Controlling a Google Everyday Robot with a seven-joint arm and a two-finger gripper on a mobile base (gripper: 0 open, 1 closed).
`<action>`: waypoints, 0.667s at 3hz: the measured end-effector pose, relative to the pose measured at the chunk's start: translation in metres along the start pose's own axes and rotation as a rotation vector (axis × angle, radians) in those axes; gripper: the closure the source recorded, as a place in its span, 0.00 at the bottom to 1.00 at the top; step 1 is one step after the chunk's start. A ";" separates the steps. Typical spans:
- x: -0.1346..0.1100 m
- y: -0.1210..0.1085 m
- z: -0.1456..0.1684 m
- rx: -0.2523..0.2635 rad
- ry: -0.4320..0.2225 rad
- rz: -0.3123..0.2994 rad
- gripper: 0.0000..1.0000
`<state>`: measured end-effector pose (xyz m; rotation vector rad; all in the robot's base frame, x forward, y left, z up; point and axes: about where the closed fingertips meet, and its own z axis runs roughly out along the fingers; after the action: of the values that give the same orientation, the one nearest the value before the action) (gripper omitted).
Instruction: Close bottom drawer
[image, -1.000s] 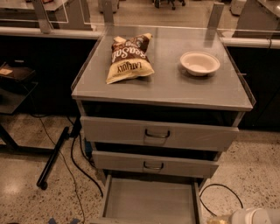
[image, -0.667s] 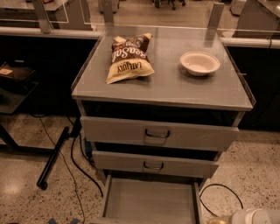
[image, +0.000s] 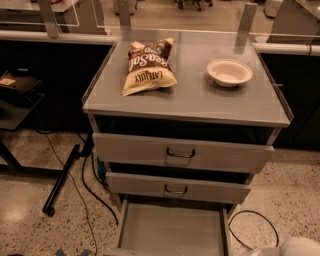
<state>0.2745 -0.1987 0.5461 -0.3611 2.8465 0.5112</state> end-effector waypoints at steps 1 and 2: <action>0.009 0.002 0.084 -0.001 0.106 0.054 1.00; 0.009 0.002 0.084 -0.002 0.107 0.054 1.00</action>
Offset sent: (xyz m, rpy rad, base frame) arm -0.0085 0.0115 -0.0651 -0.0196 0.0909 -0.0104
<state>0.2802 -0.1676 0.4681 -0.3213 2.9664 0.5194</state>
